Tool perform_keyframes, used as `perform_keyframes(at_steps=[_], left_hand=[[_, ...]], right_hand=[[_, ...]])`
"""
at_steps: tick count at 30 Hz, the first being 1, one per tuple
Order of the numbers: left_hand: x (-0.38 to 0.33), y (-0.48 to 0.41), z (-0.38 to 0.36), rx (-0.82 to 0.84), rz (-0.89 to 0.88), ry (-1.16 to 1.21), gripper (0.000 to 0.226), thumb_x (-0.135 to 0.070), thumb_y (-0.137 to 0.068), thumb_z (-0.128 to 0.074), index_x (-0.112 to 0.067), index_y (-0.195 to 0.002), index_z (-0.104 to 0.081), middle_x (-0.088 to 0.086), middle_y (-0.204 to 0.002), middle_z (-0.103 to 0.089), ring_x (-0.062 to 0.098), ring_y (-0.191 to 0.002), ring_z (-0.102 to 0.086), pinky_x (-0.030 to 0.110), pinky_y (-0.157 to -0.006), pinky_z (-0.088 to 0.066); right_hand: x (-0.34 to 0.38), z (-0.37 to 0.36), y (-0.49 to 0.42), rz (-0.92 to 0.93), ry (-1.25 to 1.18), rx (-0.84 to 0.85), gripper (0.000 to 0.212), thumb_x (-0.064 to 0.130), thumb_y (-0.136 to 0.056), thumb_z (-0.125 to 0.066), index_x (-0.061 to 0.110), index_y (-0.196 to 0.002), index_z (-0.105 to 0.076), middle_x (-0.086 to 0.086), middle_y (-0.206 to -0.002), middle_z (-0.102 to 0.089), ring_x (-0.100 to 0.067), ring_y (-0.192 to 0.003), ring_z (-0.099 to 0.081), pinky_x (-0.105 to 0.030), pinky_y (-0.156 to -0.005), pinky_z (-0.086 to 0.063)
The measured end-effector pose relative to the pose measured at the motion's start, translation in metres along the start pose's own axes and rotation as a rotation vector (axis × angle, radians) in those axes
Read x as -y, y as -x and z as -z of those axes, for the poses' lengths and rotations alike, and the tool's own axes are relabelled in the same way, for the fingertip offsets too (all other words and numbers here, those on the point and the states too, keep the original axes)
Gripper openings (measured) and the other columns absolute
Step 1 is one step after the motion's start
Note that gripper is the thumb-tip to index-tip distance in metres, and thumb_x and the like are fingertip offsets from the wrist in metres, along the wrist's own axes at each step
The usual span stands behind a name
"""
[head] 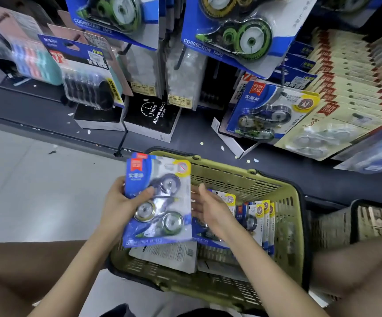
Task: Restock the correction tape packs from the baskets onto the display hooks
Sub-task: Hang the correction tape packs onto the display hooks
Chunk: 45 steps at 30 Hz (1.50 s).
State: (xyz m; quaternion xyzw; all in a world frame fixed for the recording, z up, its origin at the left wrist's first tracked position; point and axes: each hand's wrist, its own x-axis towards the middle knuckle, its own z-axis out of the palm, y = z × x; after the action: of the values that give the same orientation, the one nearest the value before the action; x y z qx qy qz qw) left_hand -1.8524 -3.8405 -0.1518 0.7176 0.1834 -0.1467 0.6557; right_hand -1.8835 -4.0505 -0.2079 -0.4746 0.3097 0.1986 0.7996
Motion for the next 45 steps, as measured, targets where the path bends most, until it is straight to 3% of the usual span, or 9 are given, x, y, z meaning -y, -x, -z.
perform_keyframes(at_steps=[5, 9, 12, 17, 20, 22, 27, 35, 45], left_hand=[[-0.019, -0.012, 0.024, -0.303, -0.205, -0.123, 0.038, -0.016, -0.082, -0.079, -0.019, -0.098, -0.045, 0.001, -0.095, -0.058, 0.022, -0.086, -0.059, 0.040, -0.078, -0.052], [-0.026, -0.019, 0.032, -0.389, -0.268, -0.221, 0.040, -0.021, -0.085, -0.076, -0.016, -0.105, -0.042, -0.014, -0.090, -0.054, 0.021, -0.088, -0.056, 0.045, -0.087, -0.047], [-0.027, -0.019, 0.029, -0.417, -0.297, -0.251, 0.041, -0.021, -0.086, -0.076, -0.015, -0.105, -0.040, -0.018, -0.089, -0.052, 0.019, -0.086, -0.054, 0.040, -0.085, -0.045], [-0.028, -0.020, 0.026, -0.410, -0.309, -0.275, 0.041, -0.020, -0.086, -0.076, -0.016, -0.107, -0.041, -0.020, -0.091, -0.052, 0.013, -0.081, -0.054, 0.035, -0.080, -0.042], [-0.030, -0.017, 0.020, -0.389, -0.314, -0.315, 0.042, -0.020, -0.085, -0.076, -0.018, -0.108, -0.041, -0.020, -0.091, -0.054, 0.019, -0.087, -0.056, 0.036, -0.079, -0.043], [-0.032, -0.014, 0.017, -0.357, -0.327, -0.360, 0.043, -0.021, -0.084, -0.077, -0.020, -0.108, -0.041, -0.012, -0.094, -0.058, 0.021, -0.088, -0.056, 0.035, -0.078, -0.042], [-0.043, -0.006, 0.007, -0.265, -0.393, -0.483, 0.046, -0.023, -0.081, -0.079, -0.025, -0.107, -0.042, -0.009, -0.096, -0.061, 0.020, -0.084, -0.057, 0.034, -0.071, -0.041], [-0.100, 0.028, -0.018, -0.168, -0.545, -0.429, 0.047, -0.022, -0.076, -0.083, -0.028, -0.105, -0.046, -0.024, -0.089, -0.061, 0.005, -0.083, -0.061, 0.032, -0.066, -0.043], [-0.204, 0.079, -0.062, -0.101, -0.858, -0.165, 0.045, -0.063, -0.053, -0.066, -0.056, -0.092, -0.046, -0.038, -0.088, -0.061, -0.010, -0.078, -0.059, 0.021, -0.066, -0.043]], right_hand=[[-0.032, 0.035, -0.038, -0.124, 0.436, -0.363, 0.034, 0.029, -0.101, -0.053, 0.005, -0.126, -0.056, -0.010, -0.122, -0.062, -0.022, -0.100, -0.061, -0.035, -0.086, -0.051], [-0.052, 0.023, -0.067, -0.216, 0.512, -0.330, 0.058, 0.029, -0.099, -0.057, 0.005, -0.148, -0.036, -0.009, -0.110, -0.057, -0.013, -0.071, -0.053, -0.014, -0.055, -0.044], [-0.064, 0.010, -0.088, -0.241, 0.452, -0.374, 0.068, 0.032, -0.093, -0.067, 0.004, -0.147, -0.038, -0.010, -0.138, -0.052, -0.028, -0.117, -0.057, -0.037, -0.094, -0.053], [-0.070, -0.006, -0.098, -0.151, 0.469, -0.371, 0.026, 0.035, -0.088, -0.072, 0.012, -0.098, -0.063, -0.006, -0.097, -0.065, -0.022, -0.086, -0.059, -0.036, -0.071, -0.047], [-0.059, -0.010, -0.089, -0.141, 0.493, -0.329, 0.047, 0.033, -0.089, -0.072, 0.007, -0.125, -0.058, -0.008, -0.124, -0.062, -0.028, -0.110, -0.060, -0.039, -0.087, -0.050], [-0.040, -0.005, -0.075, -0.087, 0.476, -0.268, 0.048, 0.021, -0.091, -0.070, 0.008, -0.134, -0.054, -0.008, -0.137, -0.057, -0.027, -0.123, -0.055, -0.033, -0.094, -0.047], [0.029, 0.025, -0.022, 0.139, 0.654, -0.110, 0.020, 0.001, -0.093, -0.062, 0.015, -0.107, -0.057, 0.004, -0.101, -0.065, -0.014, -0.097, -0.061, -0.006, -0.070, -0.045], [0.138, 0.050, 0.072, 0.553, 0.797, -0.184, 0.033, 0.011, -0.095, -0.062, 0.022, -0.126, -0.057, 0.003, -0.129, -0.061, -0.015, -0.121, -0.055, -0.033, -0.099, -0.042], [0.240, 0.054, 0.185, 1.089, 0.356, -0.396, 0.040, 0.007, -0.095, -0.061, 0.031, -0.126, -0.056, 0.006, -0.127, -0.063, -0.011, -0.118, -0.060, -0.038, -0.098, -0.050]])
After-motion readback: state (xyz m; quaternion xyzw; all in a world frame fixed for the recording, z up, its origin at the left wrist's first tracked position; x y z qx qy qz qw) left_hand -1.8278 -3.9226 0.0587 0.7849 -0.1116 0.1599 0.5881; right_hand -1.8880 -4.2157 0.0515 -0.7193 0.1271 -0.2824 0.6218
